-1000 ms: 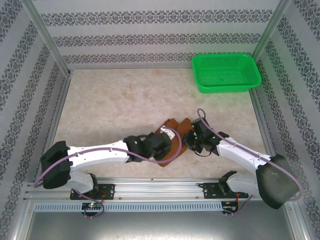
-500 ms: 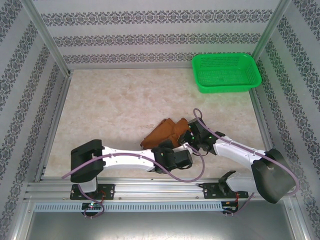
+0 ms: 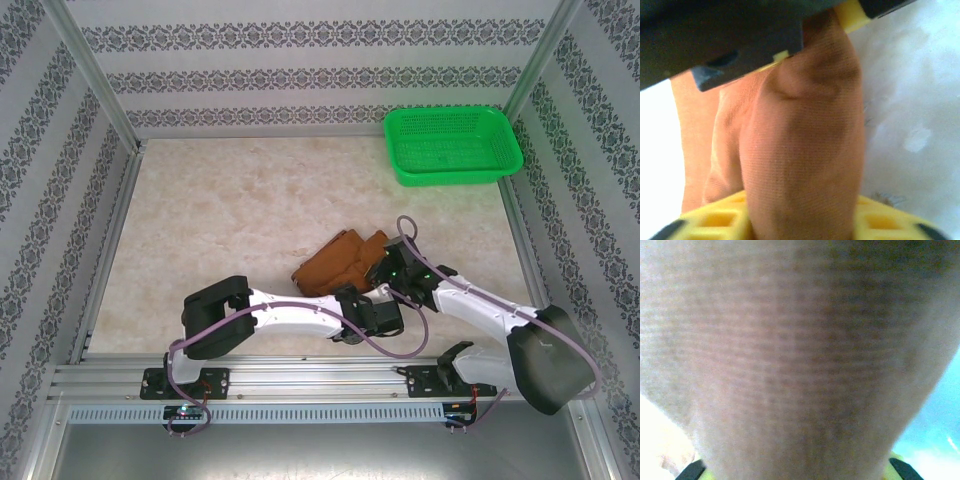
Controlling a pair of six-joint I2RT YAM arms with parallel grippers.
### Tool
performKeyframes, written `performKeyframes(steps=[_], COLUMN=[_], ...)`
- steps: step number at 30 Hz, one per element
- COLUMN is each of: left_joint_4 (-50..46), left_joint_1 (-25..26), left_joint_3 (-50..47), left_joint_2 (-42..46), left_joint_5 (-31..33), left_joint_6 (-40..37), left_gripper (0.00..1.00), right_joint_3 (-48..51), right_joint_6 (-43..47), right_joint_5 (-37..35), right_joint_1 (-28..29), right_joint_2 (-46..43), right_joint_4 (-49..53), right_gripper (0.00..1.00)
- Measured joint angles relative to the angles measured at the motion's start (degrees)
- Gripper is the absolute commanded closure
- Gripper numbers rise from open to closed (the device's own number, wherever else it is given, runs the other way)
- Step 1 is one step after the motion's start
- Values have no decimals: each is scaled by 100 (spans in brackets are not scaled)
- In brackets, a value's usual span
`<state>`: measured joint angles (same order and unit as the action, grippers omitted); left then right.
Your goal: Roll up the long pants
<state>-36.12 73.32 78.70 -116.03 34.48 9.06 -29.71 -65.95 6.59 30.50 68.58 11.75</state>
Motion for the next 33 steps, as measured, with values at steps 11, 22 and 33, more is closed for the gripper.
performKeyframes(steps=[11,22,33], left_joint_4=[1687,2983,4857], left_joint_1=[-758,-2365,-2846], left_joint_3=[-455,-973,-1705], left_joint_2=[586,481,125], left_joint_5=[-3224,-7936,-9558], left_joint_6=[-857,103,1622], left_gripper=[100,100,100], right_joint_3=[68,-422,-730], right_joint_6=[-4,737,925], right_joint_5=[-94,240,726], right_joint_1=[-767,-1285,-1427], right_joint_2=[-820,-1982,-2267], right_joint_4=[640,2017,1812], right_gripper=[16,13,3])
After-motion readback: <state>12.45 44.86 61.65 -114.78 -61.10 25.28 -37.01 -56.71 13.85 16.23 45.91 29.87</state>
